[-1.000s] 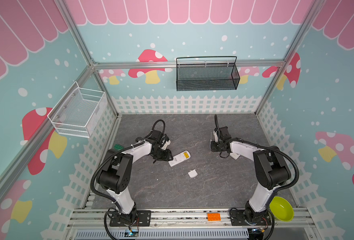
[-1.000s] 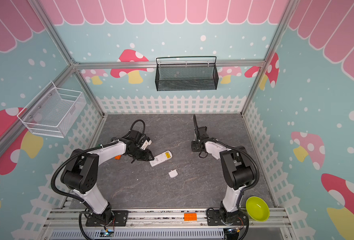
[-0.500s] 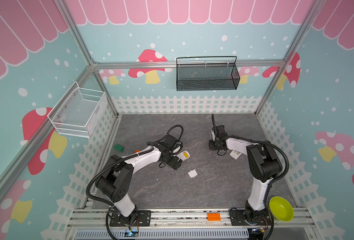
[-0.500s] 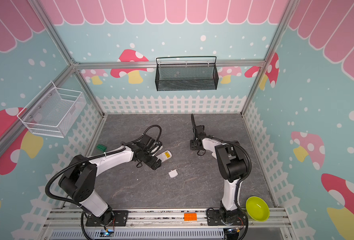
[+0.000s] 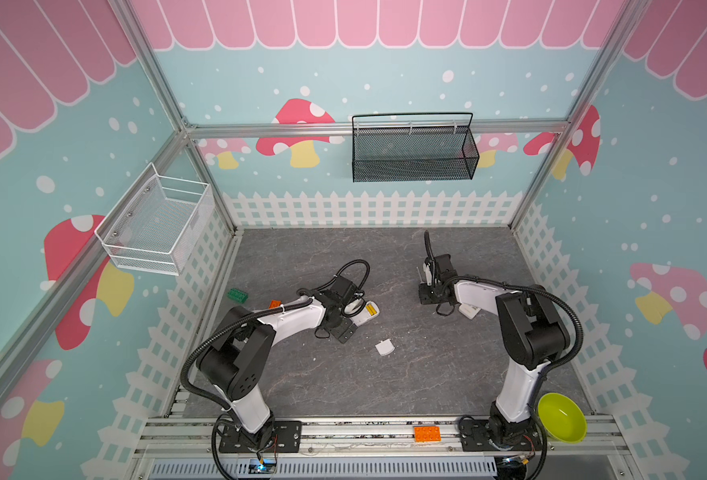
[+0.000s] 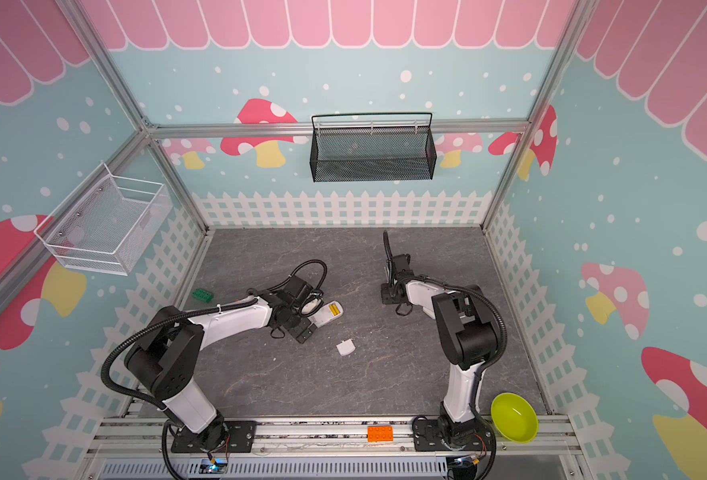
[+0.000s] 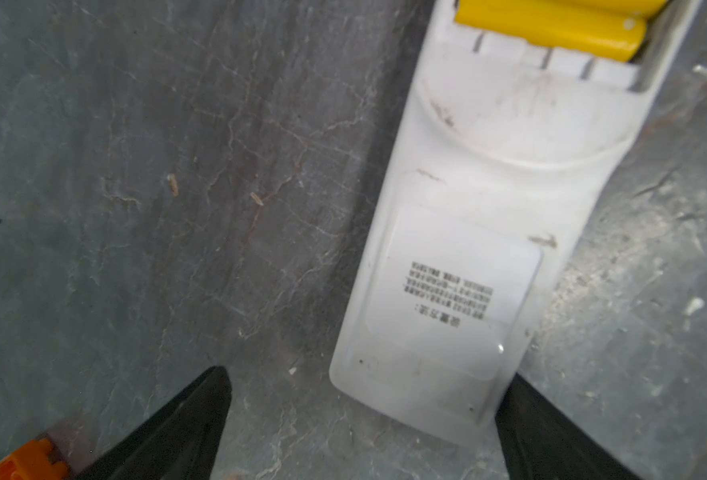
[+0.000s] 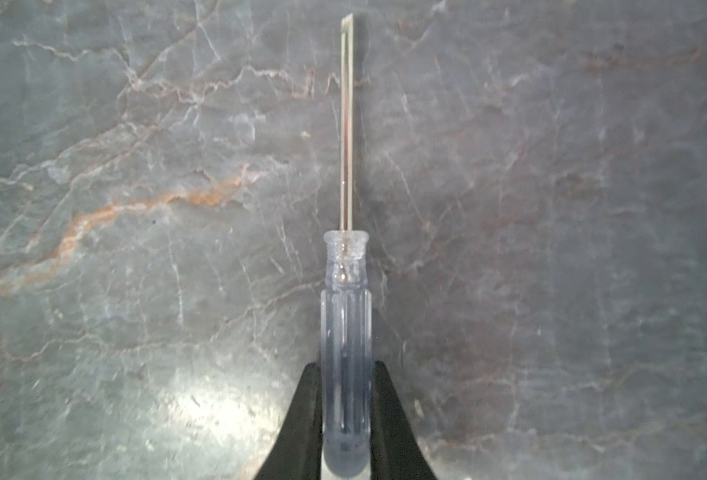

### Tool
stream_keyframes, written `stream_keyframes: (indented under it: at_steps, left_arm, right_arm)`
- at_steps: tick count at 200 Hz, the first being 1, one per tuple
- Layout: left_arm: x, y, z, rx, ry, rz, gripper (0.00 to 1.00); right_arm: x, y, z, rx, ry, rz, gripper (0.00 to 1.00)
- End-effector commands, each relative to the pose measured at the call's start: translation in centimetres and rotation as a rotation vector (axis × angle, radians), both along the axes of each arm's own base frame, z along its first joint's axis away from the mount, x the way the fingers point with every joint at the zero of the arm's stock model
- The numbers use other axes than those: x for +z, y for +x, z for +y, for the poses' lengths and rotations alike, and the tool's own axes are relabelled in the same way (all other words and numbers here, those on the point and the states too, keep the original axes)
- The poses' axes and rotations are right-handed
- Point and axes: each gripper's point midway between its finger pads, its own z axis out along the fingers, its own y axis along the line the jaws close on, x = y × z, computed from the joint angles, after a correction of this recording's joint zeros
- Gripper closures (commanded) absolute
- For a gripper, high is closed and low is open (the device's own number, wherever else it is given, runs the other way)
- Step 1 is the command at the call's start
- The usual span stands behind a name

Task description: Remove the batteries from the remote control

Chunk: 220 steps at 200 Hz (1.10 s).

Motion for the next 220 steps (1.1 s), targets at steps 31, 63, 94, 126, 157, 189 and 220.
stream_keyframes:
  at_steps: [31,63,94,126,157,189,220]
  left_arm:
    - [0.5,2.0,1.4,0.015,0.068,-0.07,0.01]
    - [1.1,2.9,2.2,0.047,0.072,-0.082,0.01]
    - [3.6,2.6,1.1,0.027,-0.007,-0.051,0.01]
    - [10.6,3.2,0.1,0.021,-0.191,-0.047,0.01]
    - [17.4,4.8,-0.4,0.075,-0.427,-0.051,0.04]
    - [22.6,4.2,-2.3,0.015,-0.608,-0.066,0.06]
    - [23.7,2.0,-3.9,-0.04,-0.771,0.048,0.06]
  right_arm:
    - [3.2,-1.9,1.1,0.152,0.041,-0.112,0.95]
    - [5.8,-3.5,2.3,0.283,0.085,-0.199,0.97]
    - [8.4,-5.7,2.9,0.421,0.095,-0.311,0.97]
    - [10.6,-7.4,4.0,0.576,0.062,-0.429,0.98]
    - [13.4,-8.3,5.5,0.707,0.025,-0.568,0.97]
    - [14.9,-10.4,8.5,0.918,0.002,-0.672,0.96]
    - [15.4,-11.8,10.3,1.012,0.075,-0.656,0.96]
